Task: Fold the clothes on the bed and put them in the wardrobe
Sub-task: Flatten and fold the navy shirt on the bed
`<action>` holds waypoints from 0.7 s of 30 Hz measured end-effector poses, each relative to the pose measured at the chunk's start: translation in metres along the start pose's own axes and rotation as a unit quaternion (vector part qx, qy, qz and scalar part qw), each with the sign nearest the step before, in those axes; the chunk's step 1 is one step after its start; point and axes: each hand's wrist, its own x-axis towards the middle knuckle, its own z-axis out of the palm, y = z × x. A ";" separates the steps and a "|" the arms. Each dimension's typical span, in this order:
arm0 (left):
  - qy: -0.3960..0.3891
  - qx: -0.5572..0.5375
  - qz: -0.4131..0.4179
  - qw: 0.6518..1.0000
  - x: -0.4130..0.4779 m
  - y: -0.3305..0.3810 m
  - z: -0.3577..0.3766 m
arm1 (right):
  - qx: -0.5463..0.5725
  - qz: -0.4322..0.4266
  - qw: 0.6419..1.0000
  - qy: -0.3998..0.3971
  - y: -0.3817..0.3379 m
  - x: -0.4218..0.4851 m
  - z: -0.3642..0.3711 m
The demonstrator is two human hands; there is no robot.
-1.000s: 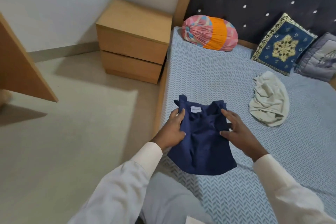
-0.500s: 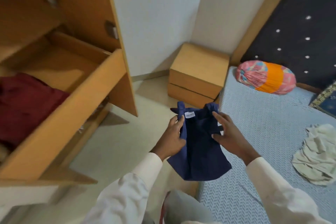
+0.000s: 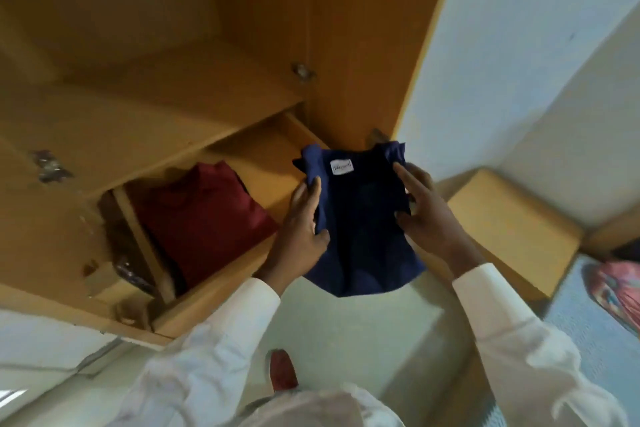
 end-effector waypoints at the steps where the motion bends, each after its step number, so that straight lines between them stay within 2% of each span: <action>1: 0.028 0.006 0.004 1.000 0.014 -0.005 -0.013 | -0.012 -0.031 0.999 0.004 -0.006 0.027 0.004; 7: 0.144 0.025 -0.023 0.989 0.091 -0.043 -0.077 | -0.093 -0.118 0.988 -0.038 -0.053 0.177 0.046; 11: 0.208 0.001 -0.041 0.977 0.135 -0.073 -0.083 | -0.129 -0.118 0.982 -0.067 -0.059 0.239 0.078; 14: 0.220 0.001 -0.068 0.973 0.157 -0.100 -0.072 | -0.142 -0.112 0.976 -0.119 -0.042 0.269 0.104; 17: 0.226 0.002 -0.127 0.966 0.166 -0.128 -0.048 | -0.100 -0.076 0.974 -0.190 -0.015 0.287 0.133; 19: 0.215 -0.010 -0.179 0.960 0.163 -0.145 -0.030 | -0.123 -0.039 0.964 -0.232 0.003 0.294 0.146; 21: 0.210 0.002 -0.213 0.954 0.158 -0.161 -0.015 | -0.154 -0.043 0.948 -0.274 0.022 0.298 0.158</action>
